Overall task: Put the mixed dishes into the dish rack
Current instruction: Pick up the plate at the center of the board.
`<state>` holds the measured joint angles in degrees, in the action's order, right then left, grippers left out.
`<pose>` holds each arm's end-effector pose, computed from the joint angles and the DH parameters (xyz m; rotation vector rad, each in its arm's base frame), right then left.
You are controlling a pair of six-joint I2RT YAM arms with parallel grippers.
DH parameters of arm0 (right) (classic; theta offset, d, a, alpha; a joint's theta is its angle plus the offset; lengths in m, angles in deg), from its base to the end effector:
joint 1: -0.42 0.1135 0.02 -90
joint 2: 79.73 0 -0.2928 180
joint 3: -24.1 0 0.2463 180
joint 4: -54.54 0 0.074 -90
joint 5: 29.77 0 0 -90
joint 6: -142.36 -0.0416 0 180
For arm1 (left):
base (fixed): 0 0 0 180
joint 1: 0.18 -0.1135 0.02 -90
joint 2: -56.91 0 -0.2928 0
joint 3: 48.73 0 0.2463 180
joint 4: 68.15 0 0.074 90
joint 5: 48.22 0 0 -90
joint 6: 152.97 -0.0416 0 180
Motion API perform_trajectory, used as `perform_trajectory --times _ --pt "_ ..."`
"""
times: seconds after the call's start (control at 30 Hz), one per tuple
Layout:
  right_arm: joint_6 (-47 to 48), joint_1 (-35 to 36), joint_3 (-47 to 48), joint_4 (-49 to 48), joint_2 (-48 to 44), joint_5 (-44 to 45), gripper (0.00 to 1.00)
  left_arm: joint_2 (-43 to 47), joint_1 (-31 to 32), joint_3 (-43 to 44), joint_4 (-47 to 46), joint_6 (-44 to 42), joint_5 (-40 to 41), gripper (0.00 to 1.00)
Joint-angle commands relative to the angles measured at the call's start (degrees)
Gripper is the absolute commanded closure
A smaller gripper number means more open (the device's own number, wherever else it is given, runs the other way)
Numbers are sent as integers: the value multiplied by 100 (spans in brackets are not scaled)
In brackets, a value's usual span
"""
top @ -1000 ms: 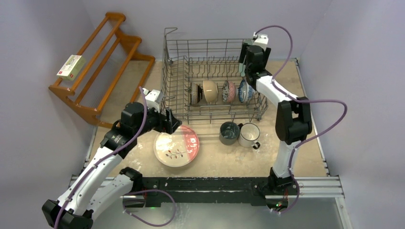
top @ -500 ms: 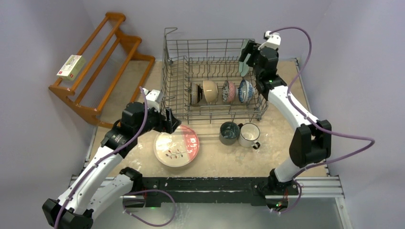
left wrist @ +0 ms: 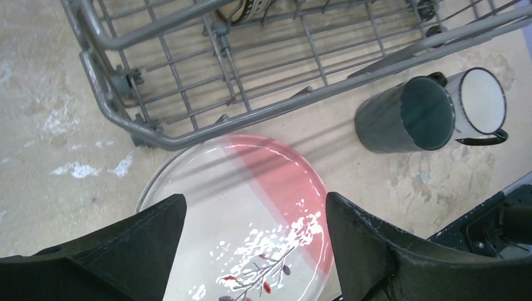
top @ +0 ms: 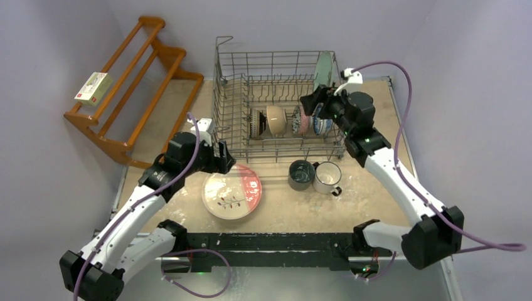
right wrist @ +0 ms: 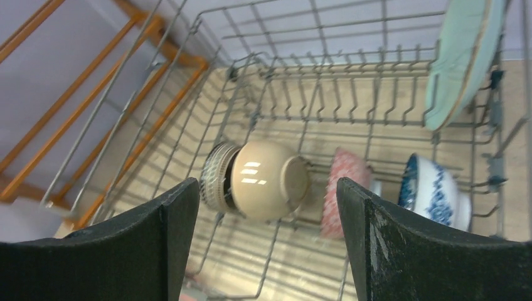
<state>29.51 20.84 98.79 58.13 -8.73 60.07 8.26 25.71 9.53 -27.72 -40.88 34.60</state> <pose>0.2680 0.0999 0.4064 0.0317 1.5999 0.5931 0.1492 -0.0782 0.3154 0.1490 2.1635 -0.6246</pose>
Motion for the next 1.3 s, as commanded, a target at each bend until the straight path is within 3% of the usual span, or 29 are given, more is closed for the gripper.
perform_trajectory --times 0.0,0.37,0.63,0.87,1.0,1.27 --pt "15 456 -112 560 -569 -509 19 -153 13 304 476 453 414 22" --pt "-118 1418 -746 1022 -1504 -1308 20 -205 13 294 1647 1681 1468 23" --pt "-471 2432 -1249 1099 -1511 -1109 22 -242 13 -99 1951 2619 1894 23" --pt "-758 3251 -1630 965 -1133 -552 25 -425 13 -536 1771 2741 1490 23" --pt "-931 3641 -1657 925 -627 -10 28 -495 13 -575 1839 2773 1431 28" --pt "-1346 3950 -1715 659 296 436 30 -487 21 -586 2285 3130 1797 28"
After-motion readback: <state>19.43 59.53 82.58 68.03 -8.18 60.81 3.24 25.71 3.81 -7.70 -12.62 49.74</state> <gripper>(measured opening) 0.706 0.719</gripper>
